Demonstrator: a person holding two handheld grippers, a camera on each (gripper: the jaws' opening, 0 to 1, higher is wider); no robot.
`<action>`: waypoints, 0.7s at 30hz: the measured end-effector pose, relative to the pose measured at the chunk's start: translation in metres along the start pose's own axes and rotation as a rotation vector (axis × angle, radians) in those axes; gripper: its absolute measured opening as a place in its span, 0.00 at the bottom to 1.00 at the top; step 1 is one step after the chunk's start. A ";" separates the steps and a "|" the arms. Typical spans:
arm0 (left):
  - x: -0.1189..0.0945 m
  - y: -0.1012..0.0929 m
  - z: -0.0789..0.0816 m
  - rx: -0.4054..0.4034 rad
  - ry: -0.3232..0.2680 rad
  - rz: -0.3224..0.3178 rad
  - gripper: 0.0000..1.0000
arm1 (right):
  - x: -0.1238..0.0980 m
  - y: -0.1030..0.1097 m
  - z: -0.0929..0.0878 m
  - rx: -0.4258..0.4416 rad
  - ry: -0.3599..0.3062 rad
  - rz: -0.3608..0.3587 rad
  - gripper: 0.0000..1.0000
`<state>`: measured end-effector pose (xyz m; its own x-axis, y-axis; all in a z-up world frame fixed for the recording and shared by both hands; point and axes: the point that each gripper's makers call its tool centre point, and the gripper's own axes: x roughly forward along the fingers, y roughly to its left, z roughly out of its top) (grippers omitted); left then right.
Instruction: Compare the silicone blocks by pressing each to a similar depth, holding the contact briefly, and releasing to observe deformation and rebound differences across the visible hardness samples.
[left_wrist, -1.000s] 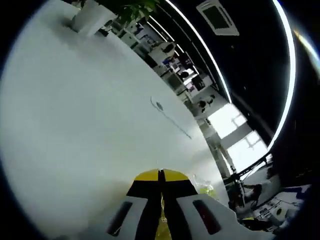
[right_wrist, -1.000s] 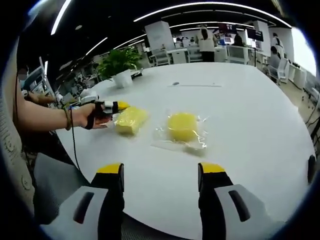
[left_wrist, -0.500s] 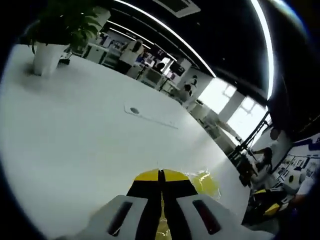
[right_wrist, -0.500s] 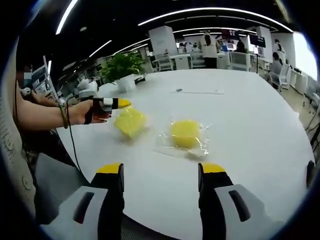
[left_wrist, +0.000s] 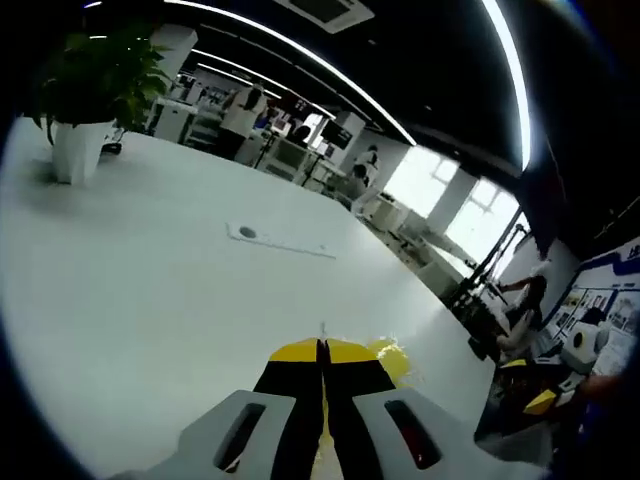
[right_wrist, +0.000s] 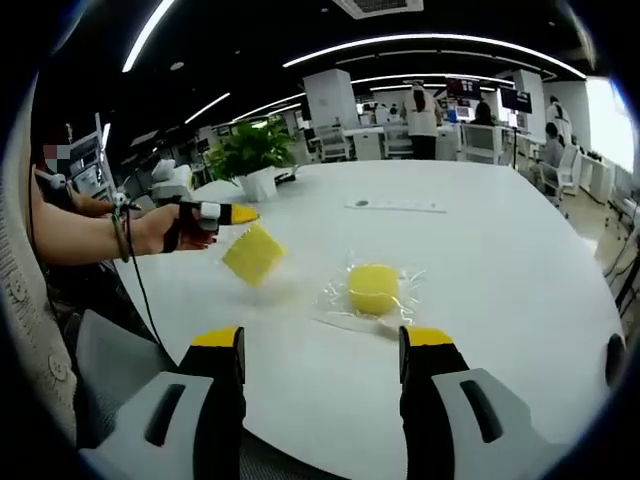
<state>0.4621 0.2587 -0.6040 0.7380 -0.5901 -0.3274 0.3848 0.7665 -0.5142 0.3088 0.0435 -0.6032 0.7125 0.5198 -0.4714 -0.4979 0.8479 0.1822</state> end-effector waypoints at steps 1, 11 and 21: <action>-0.002 -0.002 0.002 0.010 -0.007 0.000 0.00 | -0.001 0.001 0.001 -0.002 -0.004 0.000 0.59; -0.029 -0.036 0.029 0.129 -0.039 -0.033 0.00 | -0.012 0.011 0.011 -0.032 -0.051 0.018 0.62; -0.053 -0.059 0.045 0.191 -0.060 -0.064 0.00 | -0.013 0.021 0.024 -0.054 -0.079 0.072 0.62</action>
<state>0.4255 0.2562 -0.5208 0.7381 -0.6275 -0.2480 0.5259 0.7653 -0.3712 0.3010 0.0565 -0.5721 0.7094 0.5877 -0.3892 -0.5739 0.8021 0.1652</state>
